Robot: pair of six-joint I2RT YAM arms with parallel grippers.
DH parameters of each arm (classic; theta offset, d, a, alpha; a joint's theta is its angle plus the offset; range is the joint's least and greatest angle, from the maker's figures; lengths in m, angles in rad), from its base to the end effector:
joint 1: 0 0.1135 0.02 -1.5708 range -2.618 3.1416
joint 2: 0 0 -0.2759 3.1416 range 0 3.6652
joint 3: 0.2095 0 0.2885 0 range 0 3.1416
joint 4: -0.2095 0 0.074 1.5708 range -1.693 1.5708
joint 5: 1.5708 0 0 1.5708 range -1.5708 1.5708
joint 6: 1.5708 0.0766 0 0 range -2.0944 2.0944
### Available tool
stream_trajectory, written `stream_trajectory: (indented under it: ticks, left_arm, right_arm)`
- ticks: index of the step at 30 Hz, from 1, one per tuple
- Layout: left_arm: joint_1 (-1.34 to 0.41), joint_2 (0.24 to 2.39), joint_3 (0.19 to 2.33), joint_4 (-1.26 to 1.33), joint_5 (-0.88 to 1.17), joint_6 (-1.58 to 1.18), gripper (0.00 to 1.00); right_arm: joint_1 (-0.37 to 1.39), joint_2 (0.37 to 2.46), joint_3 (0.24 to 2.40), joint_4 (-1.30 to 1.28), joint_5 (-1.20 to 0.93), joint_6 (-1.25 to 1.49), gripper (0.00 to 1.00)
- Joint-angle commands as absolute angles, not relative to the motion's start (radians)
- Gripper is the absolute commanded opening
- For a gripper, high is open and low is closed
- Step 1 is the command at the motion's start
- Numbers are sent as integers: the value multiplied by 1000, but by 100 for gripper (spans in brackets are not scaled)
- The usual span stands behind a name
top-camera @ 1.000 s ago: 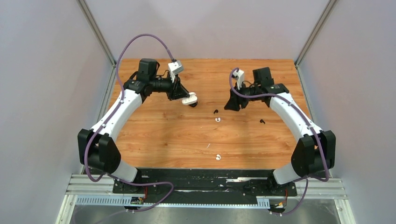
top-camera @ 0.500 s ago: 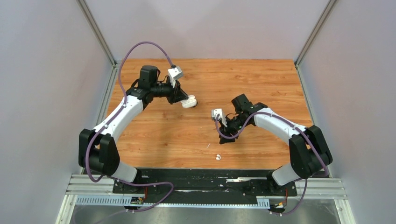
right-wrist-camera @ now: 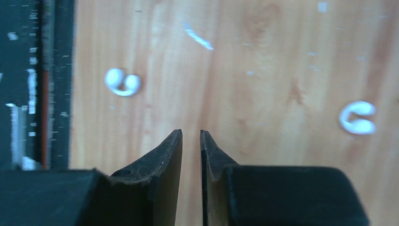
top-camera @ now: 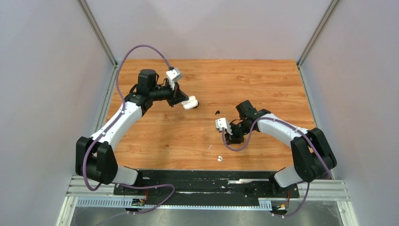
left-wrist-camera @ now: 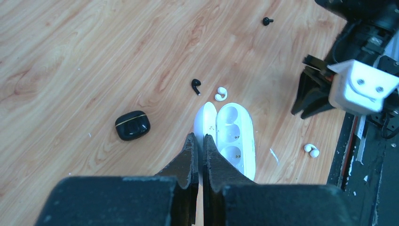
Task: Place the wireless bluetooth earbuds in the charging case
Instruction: Pick up the earbud from the center of the board.
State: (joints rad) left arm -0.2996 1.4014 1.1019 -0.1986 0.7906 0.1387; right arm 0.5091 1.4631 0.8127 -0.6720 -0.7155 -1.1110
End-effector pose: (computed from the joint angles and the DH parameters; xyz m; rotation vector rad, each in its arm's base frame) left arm 0.3405 -0.1622 0.2984 0.9040 1.8141 -0.9122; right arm 0.2232 0.1821 0.1369 -1.9511 1.6910 0.8254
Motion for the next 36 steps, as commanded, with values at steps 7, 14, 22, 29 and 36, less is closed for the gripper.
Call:
stream_trajectory:
  ticks: [7, 14, 22, 29, 36]
  left_arm:
    - [-302, 1349, 1094, -190, 791, 155, 0]
    - [-301, 1330, 1084, -216, 778, 162, 0]
    - [-301, 1323, 1067, -210, 772, 155, 0]
    - [-300, 1336, 1071, -201, 772, 151, 0]
    - [-299, 1346, 1073, -202, 776, 148, 0]
  right_arm:
    - [413, 1649, 1038, -540, -698, -1215, 24]
    - [410, 1741, 1123, -525, -705, -1238, 28]
    - [410, 1811, 1172, -522, -690, -1272, 29]
    - [411, 1851, 1195, -531, -686, -1292, 29]
    - [411, 1907, 1223, -552, -649, -1298, 29]
